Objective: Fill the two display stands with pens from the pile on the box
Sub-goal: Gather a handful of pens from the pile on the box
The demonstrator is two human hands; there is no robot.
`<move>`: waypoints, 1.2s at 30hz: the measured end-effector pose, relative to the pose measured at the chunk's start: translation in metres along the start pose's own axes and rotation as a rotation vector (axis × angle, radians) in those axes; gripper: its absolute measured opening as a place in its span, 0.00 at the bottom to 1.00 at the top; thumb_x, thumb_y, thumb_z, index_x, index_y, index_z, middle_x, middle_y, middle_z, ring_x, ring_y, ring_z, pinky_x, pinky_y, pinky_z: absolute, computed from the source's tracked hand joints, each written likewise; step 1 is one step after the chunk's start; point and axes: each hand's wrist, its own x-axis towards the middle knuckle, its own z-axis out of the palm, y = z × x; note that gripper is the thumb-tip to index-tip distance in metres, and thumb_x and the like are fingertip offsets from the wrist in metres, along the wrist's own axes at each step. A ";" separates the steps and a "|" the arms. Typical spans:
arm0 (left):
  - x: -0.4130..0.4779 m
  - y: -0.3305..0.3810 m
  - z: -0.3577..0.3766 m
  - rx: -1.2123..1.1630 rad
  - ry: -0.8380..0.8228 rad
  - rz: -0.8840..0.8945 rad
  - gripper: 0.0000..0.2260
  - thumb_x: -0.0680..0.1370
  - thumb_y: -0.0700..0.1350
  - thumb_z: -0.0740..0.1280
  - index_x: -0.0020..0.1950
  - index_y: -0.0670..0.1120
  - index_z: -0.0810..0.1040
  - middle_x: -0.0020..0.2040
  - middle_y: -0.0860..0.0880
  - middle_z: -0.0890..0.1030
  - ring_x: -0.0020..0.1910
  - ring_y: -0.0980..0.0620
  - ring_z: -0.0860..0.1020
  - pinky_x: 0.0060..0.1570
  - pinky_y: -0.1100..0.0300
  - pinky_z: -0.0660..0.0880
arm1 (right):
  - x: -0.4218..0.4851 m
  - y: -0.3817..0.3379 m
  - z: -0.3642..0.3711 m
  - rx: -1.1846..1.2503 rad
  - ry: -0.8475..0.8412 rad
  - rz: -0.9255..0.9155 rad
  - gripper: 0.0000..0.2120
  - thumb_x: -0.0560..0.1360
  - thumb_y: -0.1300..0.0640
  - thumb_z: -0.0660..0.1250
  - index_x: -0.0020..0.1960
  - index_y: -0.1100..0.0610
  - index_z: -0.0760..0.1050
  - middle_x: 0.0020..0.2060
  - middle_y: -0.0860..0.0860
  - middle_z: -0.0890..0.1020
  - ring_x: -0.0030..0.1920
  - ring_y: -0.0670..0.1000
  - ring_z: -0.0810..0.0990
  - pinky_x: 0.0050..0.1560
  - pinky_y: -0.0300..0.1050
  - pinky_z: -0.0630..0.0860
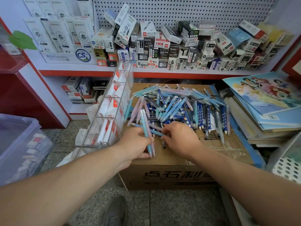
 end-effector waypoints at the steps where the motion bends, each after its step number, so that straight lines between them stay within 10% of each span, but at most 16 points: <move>1: 0.001 0.000 0.000 -0.007 0.002 0.002 0.07 0.82 0.36 0.67 0.59 0.45 0.77 0.55 0.41 0.83 0.53 0.47 0.84 0.40 0.56 0.84 | 0.000 0.001 -0.002 0.033 0.003 0.027 0.05 0.79 0.50 0.70 0.52 0.50 0.81 0.48 0.48 0.80 0.45 0.50 0.79 0.47 0.50 0.81; 13: -0.003 0.011 0.006 -0.165 -0.081 0.068 0.08 0.83 0.36 0.65 0.59 0.46 0.79 0.51 0.45 0.87 0.48 0.49 0.87 0.38 0.58 0.82 | -0.031 0.001 -0.030 0.717 -0.099 0.208 0.03 0.77 0.58 0.74 0.50 0.57 0.82 0.42 0.58 0.86 0.36 0.49 0.82 0.36 0.38 0.78; 22: -0.006 0.002 0.007 -0.162 -0.073 0.126 0.10 0.80 0.38 0.71 0.60 0.47 0.81 0.48 0.45 0.88 0.44 0.51 0.87 0.39 0.59 0.82 | -0.037 -0.008 -0.017 0.605 -0.111 0.053 0.05 0.77 0.51 0.73 0.47 0.52 0.80 0.36 0.53 0.86 0.38 0.55 0.85 0.45 0.57 0.83; 28: -0.002 -0.003 0.008 -0.112 -0.033 0.081 0.12 0.78 0.36 0.72 0.61 0.45 0.80 0.49 0.45 0.87 0.47 0.49 0.87 0.41 0.55 0.84 | -0.027 0.011 -0.016 0.253 0.047 0.012 0.05 0.80 0.49 0.68 0.48 0.49 0.81 0.40 0.44 0.81 0.39 0.43 0.79 0.45 0.48 0.82; 36: 0.003 -0.008 0.009 -0.091 -0.054 0.042 0.13 0.77 0.36 0.73 0.60 0.48 0.79 0.47 0.49 0.88 0.49 0.50 0.86 0.46 0.52 0.84 | -0.005 0.019 -0.004 0.004 0.131 0.011 0.12 0.80 0.48 0.69 0.59 0.52 0.79 0.51 0.48 0.78 0.50 0.49 0.77 0.50 0.48 0.79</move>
